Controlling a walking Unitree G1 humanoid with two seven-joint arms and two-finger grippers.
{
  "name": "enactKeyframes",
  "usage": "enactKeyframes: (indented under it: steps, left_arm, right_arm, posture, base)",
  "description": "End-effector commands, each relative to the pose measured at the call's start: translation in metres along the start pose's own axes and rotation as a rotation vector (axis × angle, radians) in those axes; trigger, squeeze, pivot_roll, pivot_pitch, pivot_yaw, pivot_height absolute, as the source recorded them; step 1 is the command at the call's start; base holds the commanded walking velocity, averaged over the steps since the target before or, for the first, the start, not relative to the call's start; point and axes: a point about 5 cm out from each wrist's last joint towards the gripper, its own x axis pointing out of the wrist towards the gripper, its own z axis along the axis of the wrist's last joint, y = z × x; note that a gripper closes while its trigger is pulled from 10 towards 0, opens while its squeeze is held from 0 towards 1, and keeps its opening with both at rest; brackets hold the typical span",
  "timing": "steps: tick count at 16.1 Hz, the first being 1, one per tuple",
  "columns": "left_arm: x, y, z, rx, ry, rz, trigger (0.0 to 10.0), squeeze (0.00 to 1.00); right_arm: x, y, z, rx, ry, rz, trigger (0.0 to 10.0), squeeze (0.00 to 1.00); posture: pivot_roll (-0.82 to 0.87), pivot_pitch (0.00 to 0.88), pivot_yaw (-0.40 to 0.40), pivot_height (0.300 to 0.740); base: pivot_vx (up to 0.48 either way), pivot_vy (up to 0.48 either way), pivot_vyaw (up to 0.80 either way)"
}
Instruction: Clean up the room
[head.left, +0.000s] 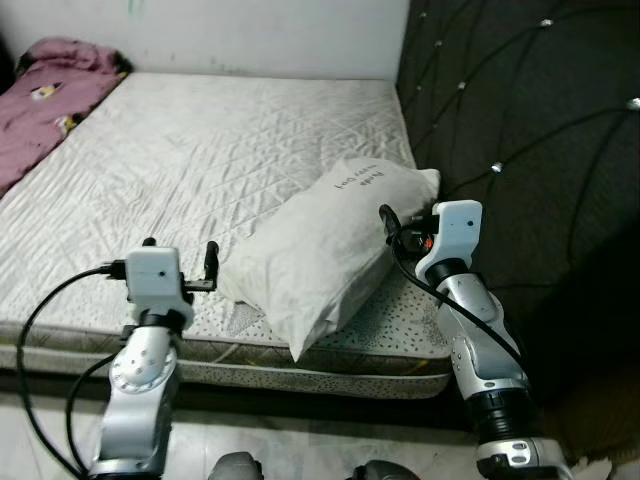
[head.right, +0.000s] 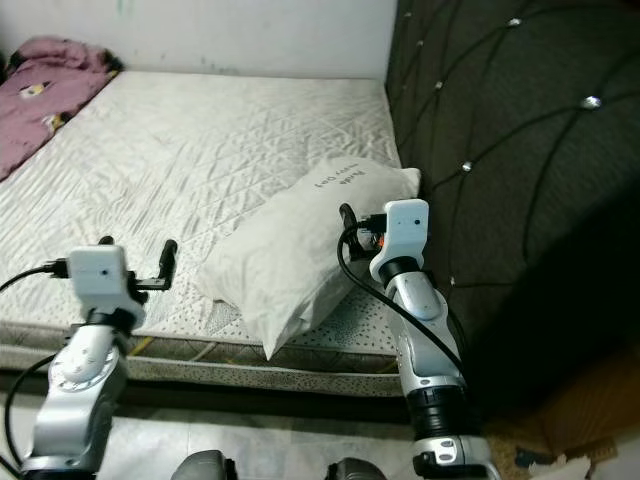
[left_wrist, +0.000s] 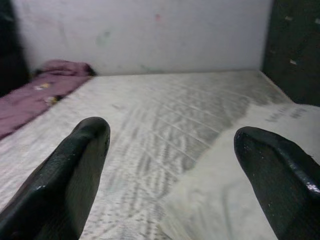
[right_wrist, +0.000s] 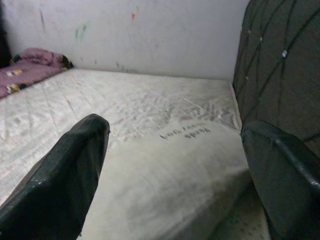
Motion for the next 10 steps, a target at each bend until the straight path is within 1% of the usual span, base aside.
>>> enactKeyframes:
  steps: [1,2,3,5,6,7,8,9,10]
  left_arm:
    - [-0.002,0.005,0.004,0.02,-0.01,0.046,10.0,0.0]
    - [-0.004,0.005,0.004,0.04,-0.005,0.066,10.0,0.0]
    - [-0.005,0.001,0.004,0.039,0.006,0.056,10.0,0.0]
    - [-0.007,-0.003,0.001,-0.036,0.042,0.04,10.0,0.0]
    - [-0.009,-0.005,0.0,-0.055,0.048,0.024,10.0,0.0]
    - [-0.01,-0.008,0.001,-0.05,0.041,0.006,10.0,0.0]
    - [-0.01,-0.012,0.0,-0.072,0.059,-0.007,10.0,0.0]
    - [-0.01,-0.013,0.001,-0.061,0.054,-0.017,10.0,0.0]
    - [-0.01,-0.015,0.002,-0.07,0.048,-0.033,10.0,0.0]
  right_arm:
    - [-0.002,0.0,0.004,0.012,-0.013,-0.013,10.0,0.0]
    - [-0.005,-0.001,0.005,0.01,-0.012,-0.022,10.0,0.0]
    - [-0.008,-0.004,0.004,-0.009,0.001,-0.044,10.0,0.0]
    - [-0.009,-0.008,0.003,-0.017,0.017,-0.077,10.0,0.0]
    - [-0.009,-0.008,0.004,-0.035,0.02,-0.082,10.0,0.0]
    - [-0.008,-0.006,0.004,-0.039,0.009,-0.065,10.0,0.0]
    - [-0.009,-0.004,0.004,-0.034,0.01,-0.062,10.0,0.0]
    - [-0.01,-0.004,0.004,-0.031,0.015,-0.059,10.0,0.0]
    - [-0.011,-0.002,0.004,-0.018,0.019,-0.045,10.0,0.0]
  posture:
    - [-0.08,0.0,-0.011,0.74]
    - [-0.07,0.0,-0.013,0.74]
    - [-0.07,0.0,-0.016,0.74]
    - [-0.07,0.0,-0.016,0.74]
    - [-0.07,0.0,-0.014,0.74]
    - [-0.07,0.0,-0.013,0.74]
    - [-0.07,0.0,-0.013,0.74]
    - [-0.07,0.0,-0.013,0.74]
    - [-0.07,0.0,-0.013,0.74]
  base:
    - [0.0,0.0,0.0]
    - [0.0,0.0,0.0]
    - [0.0,0.0,0.0]
    - [0.0,0.0,0.0]
    - [0.0,0.0,0.0]
    - [0.0,0.0,0.0]
    - [0.0,0.0,0.0]
    - [0.0,0.0,0.0]
    - [0.0,0.0,0.0]
